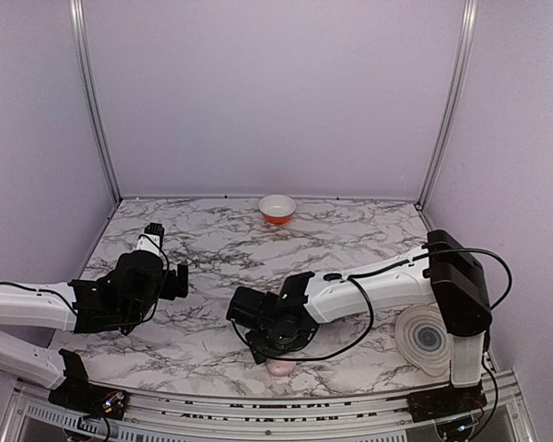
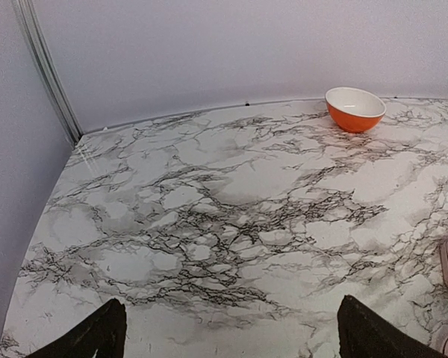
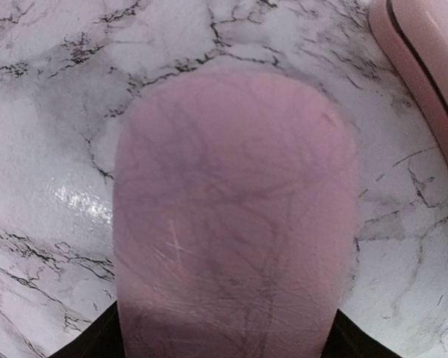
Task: Organize the sunglasses
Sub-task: Move the case with the sunglasses to the center of the board.
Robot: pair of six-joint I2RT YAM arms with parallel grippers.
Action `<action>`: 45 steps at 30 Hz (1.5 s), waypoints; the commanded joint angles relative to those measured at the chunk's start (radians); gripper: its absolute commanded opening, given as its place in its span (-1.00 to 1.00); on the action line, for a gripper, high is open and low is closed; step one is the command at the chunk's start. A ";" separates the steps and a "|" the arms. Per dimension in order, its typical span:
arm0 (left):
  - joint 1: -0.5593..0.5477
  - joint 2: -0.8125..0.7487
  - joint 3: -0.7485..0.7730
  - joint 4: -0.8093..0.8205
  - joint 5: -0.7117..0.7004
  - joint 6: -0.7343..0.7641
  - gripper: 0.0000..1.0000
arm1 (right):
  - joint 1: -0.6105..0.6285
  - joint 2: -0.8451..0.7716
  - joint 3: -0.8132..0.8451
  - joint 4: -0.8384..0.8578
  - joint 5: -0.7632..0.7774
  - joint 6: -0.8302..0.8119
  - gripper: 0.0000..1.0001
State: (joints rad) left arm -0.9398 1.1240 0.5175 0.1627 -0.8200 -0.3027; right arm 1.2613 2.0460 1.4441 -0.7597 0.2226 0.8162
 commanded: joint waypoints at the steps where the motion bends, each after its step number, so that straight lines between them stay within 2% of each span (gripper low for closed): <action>1: 0.003 -0.004 -0.002 0.031 -0.002 0.007 0.98 | 0.011 0.019 0.014 -0.044 0.052 0.006 0.36; 4: 0.003 0.001 0.001 0.032 0.001 0.009 0.98 | 0.011 0.000 0.008 -0.030 0.077 -0.015 0.15; 9: 0.003 0.009 0.007 0.029 0.000 0.011 0.98 | 0.011 -0.041 -0.005 0.010 0.100 -0.070 0.05; 14: 0.003 0.017 0.014 0.026 0.001 0.011 0.98 | -0.013 -0.037 -0.008 0.044 0.087 -0.121 0.04; 25: 0.003 0.063 0.049 0.001 -0.004 0.010 0.98 | -0.198 0.010 0.012 0.056 0.132 -0.152 0.05; 34: 0.003 0.119 0.094 -0.031 -0.005 0.010 0.98 | -0.329 0.070 0.070 0.088 0.168 -0.193 0.13; 40: 0.003 0.128 0.102 -0.032 -0.005 0.009 0.99 | -0.337 0.023 0.056 0.153 0.119 -0.263 0.42; 45: 0.003 0.117 0.103 -0.059 -0.010 0.004 0.98 | -0.336 -0.100 -0.001 0.239 0.034 -0.311 0.67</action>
State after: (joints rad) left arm -0.9398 1.2449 0.5938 0.1505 -0.8200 -0.3023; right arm 0.9211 2.0644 1.4673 -0.6144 0.3191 0.5632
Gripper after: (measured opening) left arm 0.993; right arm 0.796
